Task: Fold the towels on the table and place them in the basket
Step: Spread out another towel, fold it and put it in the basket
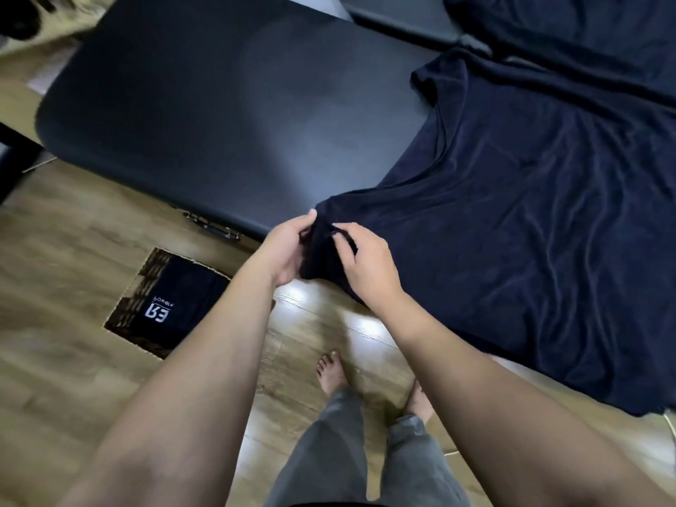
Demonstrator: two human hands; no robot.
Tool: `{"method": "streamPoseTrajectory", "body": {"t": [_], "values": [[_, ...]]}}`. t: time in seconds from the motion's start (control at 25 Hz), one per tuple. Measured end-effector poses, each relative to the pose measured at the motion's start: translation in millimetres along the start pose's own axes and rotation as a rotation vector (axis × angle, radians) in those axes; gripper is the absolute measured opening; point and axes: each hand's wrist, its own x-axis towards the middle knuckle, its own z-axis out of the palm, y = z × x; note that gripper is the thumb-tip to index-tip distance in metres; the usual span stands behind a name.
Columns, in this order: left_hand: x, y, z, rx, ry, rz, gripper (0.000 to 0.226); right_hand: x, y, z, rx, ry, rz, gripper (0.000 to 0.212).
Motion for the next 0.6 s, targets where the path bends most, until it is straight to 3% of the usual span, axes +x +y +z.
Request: {"method": "streamPoseTrajectory", "body": {"t": [0.12,0.28,0.44,0.6], "values": [[4,-17,-13,0.090,-0.002,-0.026,0.032,2,1,9,0.032,0.091,0.023,0.028],[15,-17,-19,0.042,0.221,0.019,0.027,1,-21,20,-0.051,0.181,-0.134,0.040],[18,6,-15,0.151,0.258,0.068,0.033,-13,-33,39,-0.327,0.083,-0.218,0.044],[14,7,-17,0.251,0.129,-0.032,0.028,-14,-28,38,-0.274,-0.121,-0.078,0.040]]}}
